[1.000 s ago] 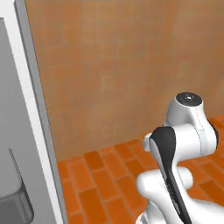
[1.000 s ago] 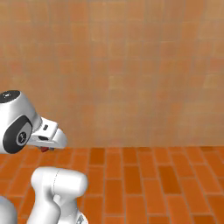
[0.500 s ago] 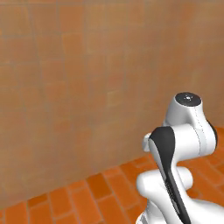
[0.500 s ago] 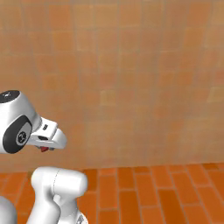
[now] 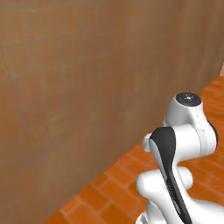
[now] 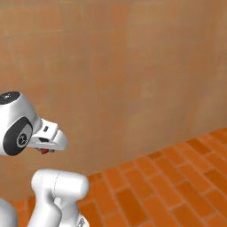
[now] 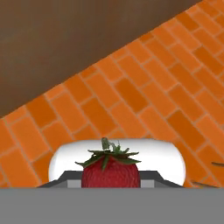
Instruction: Take the strawberry from the fridge and place it on top of the pancake, located on the dining counter.
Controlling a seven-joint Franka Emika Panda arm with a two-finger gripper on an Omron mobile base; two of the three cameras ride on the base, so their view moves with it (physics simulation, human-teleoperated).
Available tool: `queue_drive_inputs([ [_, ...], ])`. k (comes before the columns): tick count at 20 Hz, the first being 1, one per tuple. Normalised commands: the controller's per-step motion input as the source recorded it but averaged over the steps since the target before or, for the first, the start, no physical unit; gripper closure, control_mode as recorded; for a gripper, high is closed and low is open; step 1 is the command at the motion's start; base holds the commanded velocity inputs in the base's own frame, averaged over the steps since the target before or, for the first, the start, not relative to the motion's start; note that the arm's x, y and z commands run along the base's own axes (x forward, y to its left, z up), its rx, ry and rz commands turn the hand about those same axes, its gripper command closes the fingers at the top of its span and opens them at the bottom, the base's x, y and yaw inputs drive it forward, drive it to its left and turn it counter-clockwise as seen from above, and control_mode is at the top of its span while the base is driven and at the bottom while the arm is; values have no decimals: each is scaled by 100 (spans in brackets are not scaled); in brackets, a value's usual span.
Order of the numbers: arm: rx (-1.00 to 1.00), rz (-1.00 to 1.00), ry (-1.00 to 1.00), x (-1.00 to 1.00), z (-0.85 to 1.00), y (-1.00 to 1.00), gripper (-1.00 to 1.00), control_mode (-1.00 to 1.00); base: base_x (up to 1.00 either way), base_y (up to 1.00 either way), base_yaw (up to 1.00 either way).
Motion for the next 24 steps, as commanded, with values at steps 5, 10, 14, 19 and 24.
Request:
queue_drive_inputs([
  [5, 0, 0, 0, 0, 0, 0, 100, 100, 70, -29, -64],
  [10, 0, 0, 0, 0, 0, 0, 100, 100, 58, -21, -70],
  [14, 0, 0, 0, 0, 0, 0, 100, 100, 59, -15, -70],
  [19, 0, 0, 0, 0, 0, 0, 100, 100, 60, -4, -70],
  [24, 0, 0, 0, 0, 0, 0, 100, 100, 65, 0, -70],
])
